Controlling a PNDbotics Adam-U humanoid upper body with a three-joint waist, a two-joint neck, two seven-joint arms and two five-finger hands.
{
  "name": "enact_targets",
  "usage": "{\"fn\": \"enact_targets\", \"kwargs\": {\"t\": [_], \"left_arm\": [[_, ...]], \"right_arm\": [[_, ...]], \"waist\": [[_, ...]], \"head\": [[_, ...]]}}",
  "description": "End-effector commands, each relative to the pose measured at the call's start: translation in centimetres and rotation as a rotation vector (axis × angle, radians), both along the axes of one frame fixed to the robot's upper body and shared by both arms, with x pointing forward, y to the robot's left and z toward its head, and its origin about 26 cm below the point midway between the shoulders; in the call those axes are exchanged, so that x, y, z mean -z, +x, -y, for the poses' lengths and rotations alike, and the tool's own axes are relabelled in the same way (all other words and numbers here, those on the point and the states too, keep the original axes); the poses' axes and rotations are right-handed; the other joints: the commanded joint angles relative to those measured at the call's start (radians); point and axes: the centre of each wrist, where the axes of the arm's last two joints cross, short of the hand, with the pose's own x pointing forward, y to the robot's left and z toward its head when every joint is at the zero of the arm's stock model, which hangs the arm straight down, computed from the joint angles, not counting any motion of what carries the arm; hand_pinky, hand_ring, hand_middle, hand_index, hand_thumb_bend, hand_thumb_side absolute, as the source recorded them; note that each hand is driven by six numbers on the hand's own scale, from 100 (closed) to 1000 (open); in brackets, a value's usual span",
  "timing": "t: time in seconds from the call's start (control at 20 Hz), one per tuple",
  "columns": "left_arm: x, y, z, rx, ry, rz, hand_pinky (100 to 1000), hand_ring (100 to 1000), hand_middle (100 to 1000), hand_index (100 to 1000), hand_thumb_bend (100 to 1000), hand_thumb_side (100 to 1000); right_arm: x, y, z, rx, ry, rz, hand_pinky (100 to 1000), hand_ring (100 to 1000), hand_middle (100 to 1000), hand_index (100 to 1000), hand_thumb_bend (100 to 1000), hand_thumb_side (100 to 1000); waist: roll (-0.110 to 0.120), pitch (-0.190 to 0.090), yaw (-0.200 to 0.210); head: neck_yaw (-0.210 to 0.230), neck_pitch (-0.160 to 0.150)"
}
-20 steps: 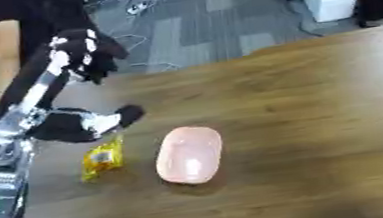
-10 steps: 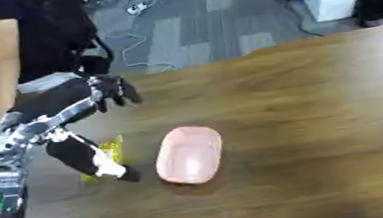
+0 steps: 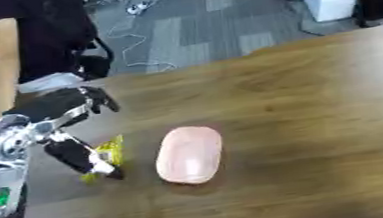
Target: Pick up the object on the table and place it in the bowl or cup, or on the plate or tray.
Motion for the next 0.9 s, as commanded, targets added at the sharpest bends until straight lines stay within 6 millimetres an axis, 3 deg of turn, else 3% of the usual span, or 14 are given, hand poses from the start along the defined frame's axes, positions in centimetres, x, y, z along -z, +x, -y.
{"fn": "enact_targets", "kwargs": {"t": [0.05,0.45,0.9], "left_arm": [[0.3,0.5,-0.4,-0.039,0.017,-0.011,642,750,788,820,1000,489],[3.3,2.0,-1.4,-0.116,0.017,-0.133,639,743,779,810,1000,502],[5.0,2.8,-2.0,-0.175,0.041,-0.193,654,748,785,813,1000,466]], "right_arm": [[-0.7,-0.2,0.2,0.004,-0.023,0.021,100,239,330,688,100,1000],[-0.7,-0.2,0.3,0.005,-0.026,0.022,100,238,329,687,100,1000],[-0.8,-0.2,0.3,0.010,-0.024,0.026,100,240,331,686,100,1000]], "waist": [[-0.005,-0.007,0.001],[-0.004,-0.007,0.000],[-0.004,-0.006,0.000]], "head": [[-0.006,0.000],[-0.007,0.000],[-0.007,0.000]]}}
